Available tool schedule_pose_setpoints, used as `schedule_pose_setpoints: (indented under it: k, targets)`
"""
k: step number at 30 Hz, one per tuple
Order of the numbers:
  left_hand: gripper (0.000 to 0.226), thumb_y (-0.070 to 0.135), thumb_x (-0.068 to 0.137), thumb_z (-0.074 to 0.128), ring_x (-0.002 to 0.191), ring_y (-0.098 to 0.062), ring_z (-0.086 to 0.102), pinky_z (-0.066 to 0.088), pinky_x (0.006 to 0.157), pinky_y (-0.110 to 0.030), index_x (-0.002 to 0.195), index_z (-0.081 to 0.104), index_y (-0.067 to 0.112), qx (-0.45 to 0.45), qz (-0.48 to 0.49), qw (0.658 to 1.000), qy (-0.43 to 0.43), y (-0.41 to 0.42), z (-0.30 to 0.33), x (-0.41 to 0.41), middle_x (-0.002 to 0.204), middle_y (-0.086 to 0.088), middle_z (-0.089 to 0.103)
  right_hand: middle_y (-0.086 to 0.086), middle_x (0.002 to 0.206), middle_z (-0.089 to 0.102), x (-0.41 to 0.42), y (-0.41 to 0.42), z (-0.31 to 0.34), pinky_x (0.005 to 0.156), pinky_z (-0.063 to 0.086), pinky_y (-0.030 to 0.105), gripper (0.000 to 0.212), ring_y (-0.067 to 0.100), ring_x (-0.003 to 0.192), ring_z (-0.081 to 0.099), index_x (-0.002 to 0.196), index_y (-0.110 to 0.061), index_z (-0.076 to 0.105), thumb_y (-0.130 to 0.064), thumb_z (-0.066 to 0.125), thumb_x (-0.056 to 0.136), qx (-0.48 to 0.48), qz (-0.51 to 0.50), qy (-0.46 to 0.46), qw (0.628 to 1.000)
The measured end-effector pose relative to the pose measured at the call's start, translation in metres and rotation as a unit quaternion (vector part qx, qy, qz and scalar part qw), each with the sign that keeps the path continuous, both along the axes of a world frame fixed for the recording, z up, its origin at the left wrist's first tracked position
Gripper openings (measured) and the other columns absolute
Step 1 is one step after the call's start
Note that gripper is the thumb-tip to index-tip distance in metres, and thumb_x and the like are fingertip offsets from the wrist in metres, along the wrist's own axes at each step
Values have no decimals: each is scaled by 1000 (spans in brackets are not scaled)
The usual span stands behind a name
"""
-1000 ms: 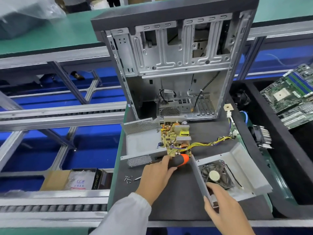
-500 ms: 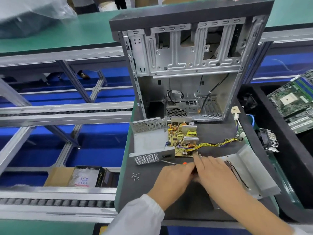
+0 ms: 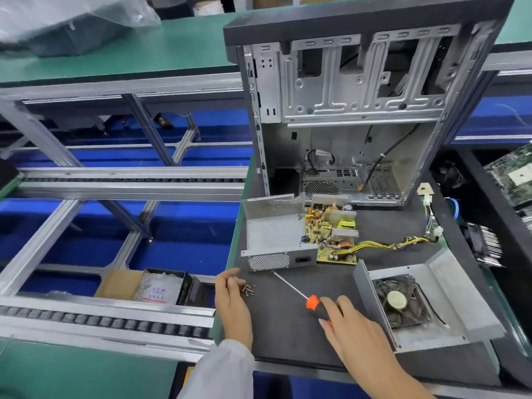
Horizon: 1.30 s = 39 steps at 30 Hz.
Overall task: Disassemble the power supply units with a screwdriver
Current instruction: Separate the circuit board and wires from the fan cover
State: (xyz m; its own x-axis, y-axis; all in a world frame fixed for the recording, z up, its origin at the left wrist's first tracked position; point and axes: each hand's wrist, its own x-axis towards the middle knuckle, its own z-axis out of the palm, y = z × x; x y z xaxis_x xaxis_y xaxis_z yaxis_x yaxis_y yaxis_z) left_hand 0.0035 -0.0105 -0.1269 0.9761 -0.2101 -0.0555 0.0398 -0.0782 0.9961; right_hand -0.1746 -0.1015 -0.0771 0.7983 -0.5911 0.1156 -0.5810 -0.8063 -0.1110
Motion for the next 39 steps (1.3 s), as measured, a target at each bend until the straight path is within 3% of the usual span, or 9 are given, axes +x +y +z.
schedule_pose_setpoints:
  k: [11,15,21,23,26,28,30,33,39]
  targets:
    - [44,33,96,38,110,-30,63,44,101,-36,108,63,-2,-143,-89,985,48,7,-1,-5,107,-18,69,3,67,54,-10,0,-18,26,31,18,47,11,38,53,91,-12,75,-31,93,52,6,1,7,1000]
    - [49,44,88,46,113,-29,62,44,103,-37,106,63,1,-176,-94,978,62,7,-1,-7,109,-19,68,2,68,54,-14,2,-18,29,35,17,45,12,46,55,92,-11,73,-30,91,56,4,9,-6,1000]
    - [34,27,93,40,96,-28,64,47,97,-35,95,66,5,-165,-51,984,47,18,6,6,89,-8,69,2,65,54,-18,9,-9,29,39,23,39,16,48,56,83,-10,72,-24,93,53,31,28,-18,999]
    - [30,22,93,41,76,-21,57,46,85,-31,89,67,8,-145,-11,988,51,27,13,13,69,0,60,1,72,56,-22,12,-7,31,38,24,38,14,48,56,94,-11,70,-27,87,64,72,26,-11,997]
    - [27,14,95,45,59,-13,38,36,65,-28,79,67,14,-72,66,993,60,62,15,22,59,4,39,-9,102,53,-32,16,-10,57,43,24,32,9,75,61,127,-25,40,-38,46,98,167,12,-3,986]
    - [22,17,94,49,64,-15,40,36,63,-30,82,67,14,9,98,993,61,100,7,22,66,2,44,-11,90,57,-38,20,-11,63,43,30,26,12,71,60,121,-29,35,-32,46,98,310,-12,-53,949]
    - [15,16,95,55,75,-20,49,40,67,-31,88,65,7,107,96,988,61,136,-6,15,78,-7,57,-8,73,56,-41,22,-10,62,42,33,25,11,61,56,109,-30,36,-26,55,93,366,-28,-79,927]
    - [3,8,90,65,84,-27,57,44,72,-34,90,63,6,213,65,971,88,173,-24,-3,86,-14,62,-7,60,54,-42,30,-6,60,43,30,14,7,54,51,93,-32,45,-33,59,90,343,-12,-68,937]
    - [35,20,79,81,83,-22,52,36,71,-28,103,60,6,353,-36,928,109,195,-37,-11,87,-9,55,-11,67,51,-20,59,5,64,43,28,18,9,65,49,95,-29,51,-46,52,93,287,88,-19,954]
